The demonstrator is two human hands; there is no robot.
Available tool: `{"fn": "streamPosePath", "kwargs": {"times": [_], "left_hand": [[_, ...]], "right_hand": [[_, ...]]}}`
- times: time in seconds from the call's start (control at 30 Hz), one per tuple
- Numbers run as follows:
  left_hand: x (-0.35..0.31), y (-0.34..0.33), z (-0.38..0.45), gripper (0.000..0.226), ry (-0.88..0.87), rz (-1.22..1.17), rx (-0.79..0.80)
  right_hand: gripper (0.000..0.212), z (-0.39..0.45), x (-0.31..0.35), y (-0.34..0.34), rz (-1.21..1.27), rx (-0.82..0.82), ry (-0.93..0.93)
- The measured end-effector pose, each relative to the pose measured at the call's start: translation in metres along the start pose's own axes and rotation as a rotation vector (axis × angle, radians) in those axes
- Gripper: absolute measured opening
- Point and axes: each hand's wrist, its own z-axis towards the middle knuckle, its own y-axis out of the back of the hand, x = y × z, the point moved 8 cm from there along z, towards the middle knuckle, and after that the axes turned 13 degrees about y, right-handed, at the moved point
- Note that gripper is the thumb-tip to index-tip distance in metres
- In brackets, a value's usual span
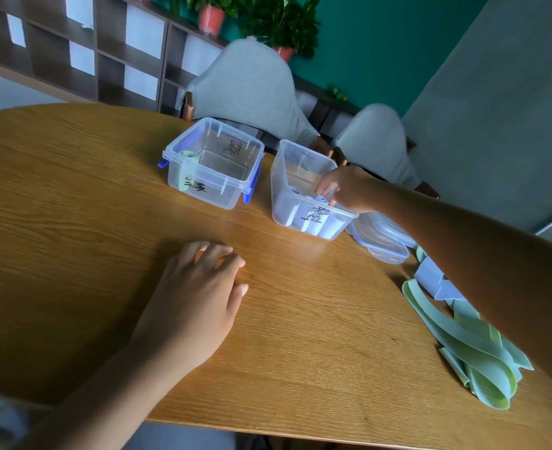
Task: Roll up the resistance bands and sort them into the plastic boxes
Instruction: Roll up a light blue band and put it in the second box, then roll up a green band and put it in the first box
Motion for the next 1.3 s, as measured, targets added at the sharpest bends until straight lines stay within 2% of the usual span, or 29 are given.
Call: {"fn": "streamPosePath", "kwargs": {"times": [0.33, 0.47, 0.57, 0.67, 0.93, 1.1, 1.17, 1.3], "left_hand": [[0.0, 0.001, 0.0, 0.03, -0.01, 0.002, -0.007], [0.0, 0.001, -0.001, 0.032, -0.01, -0.008, 0.003], [0.001, 0.001, 0.0, 0.033, -0.011, -0.015, 0.006], [0.001, 0.001, -0.001, 0.032, -0.02, -0.023, 0.012], [0.0, 0.004, -0.001, 0.033, -0.022, -0.054, 0.036], [-0.001, 0.007, -0.003, 0.033, -0.015, -0.063, 0.053], [-0.002, 0.007, -0.003, 0.033, -0.014, -0.064, 0.062], [-0.002, 0.007, -0.003, 0.036, -0.011, -0.065, 0.075]], "right_hand": [[0.042, 0.0, -0.012, 0.002, 0.007, -0.11, -0.042], [0.051, -0.017, -0.019, 0.013, 0.051, -0.288, -0.048], [0.044, -0.048, -0.02, 0.021, -0.003, -0.458, -0.03], [0.034, -0.082, -0.021, 0.017, -0.058, -0.498, -0.001], [0.032, -0.157, -0.058, -0.022, -0.085, -0.331, -0.091], [0.062, -0.187, -0.094, -0.054, -0.162, -0.029, -0.207], [0.064, -0.195, -0.101, -0.062, -0.205, 0.05, -0.213], [0.049, -0.204, -0.107, -0.06, -0.259, -0.002, -0.224]]}}
